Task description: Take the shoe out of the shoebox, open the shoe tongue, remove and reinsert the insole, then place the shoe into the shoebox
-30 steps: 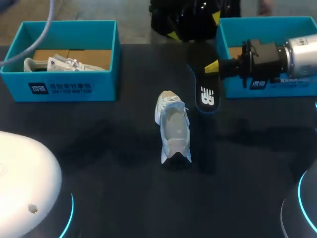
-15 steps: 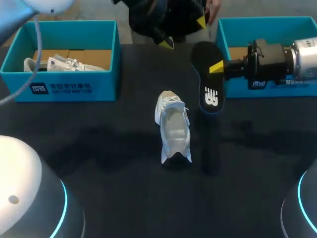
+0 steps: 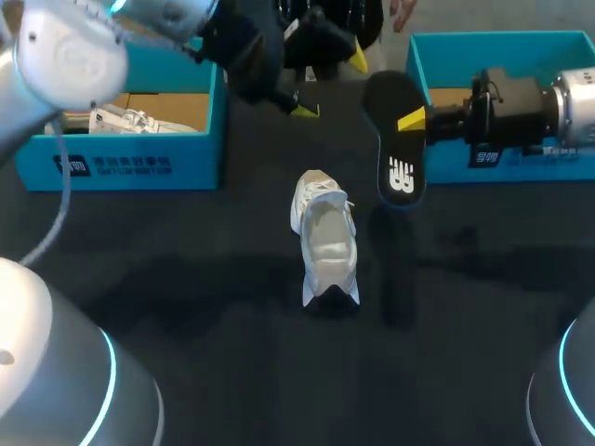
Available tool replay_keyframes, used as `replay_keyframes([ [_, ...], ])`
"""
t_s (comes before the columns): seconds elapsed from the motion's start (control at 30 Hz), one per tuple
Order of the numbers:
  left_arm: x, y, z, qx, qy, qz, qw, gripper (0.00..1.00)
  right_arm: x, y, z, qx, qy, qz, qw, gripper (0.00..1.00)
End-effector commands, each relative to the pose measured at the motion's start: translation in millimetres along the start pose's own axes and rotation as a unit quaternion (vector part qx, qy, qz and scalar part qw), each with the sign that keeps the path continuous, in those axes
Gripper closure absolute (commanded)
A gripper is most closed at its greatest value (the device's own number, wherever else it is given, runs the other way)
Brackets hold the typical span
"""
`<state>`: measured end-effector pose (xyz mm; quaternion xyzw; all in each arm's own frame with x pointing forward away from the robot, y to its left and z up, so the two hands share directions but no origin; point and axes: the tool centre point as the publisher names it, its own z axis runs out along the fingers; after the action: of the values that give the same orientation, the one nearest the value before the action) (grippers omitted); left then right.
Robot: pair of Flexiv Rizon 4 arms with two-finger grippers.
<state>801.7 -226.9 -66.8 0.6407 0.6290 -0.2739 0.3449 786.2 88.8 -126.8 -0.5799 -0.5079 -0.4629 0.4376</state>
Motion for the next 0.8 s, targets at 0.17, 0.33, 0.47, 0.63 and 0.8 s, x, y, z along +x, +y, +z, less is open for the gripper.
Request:
replay_keyframes([
  [0.17,24.7,-10,9,-0.024,-0.224,-0.003,0.974,0.00,6.1,-1.6,-7,-0.002,0.005,0.000,1.000,1.00],
  [0.33,28.7,-12,12,-0.028,-0.256,-0.014,0.966,0.00,8.9,-3.3,-10,-0.003,0.007,0.001,1.000,1.00],
  [0.47,26.8,-12,15,-0.042,-0.284,-0.015,0.958,0.00,9.6,-4.4,-11,-0.003,0.008,0.003,1.000,1.00],
  [0.63,23.8,-11,17,-0.061,-0.289,-0.015,0.955,0.00,9.2,-6.0,-11,-0.005,0.007,0.006,1.000,1.00],
  [0.8,23.8,-11,17,-0.061,-0.289,-0.015,0.955,0.00,10.2,-6.5,-10,-0.003,0.008,0.008,1.000,1.00],
])
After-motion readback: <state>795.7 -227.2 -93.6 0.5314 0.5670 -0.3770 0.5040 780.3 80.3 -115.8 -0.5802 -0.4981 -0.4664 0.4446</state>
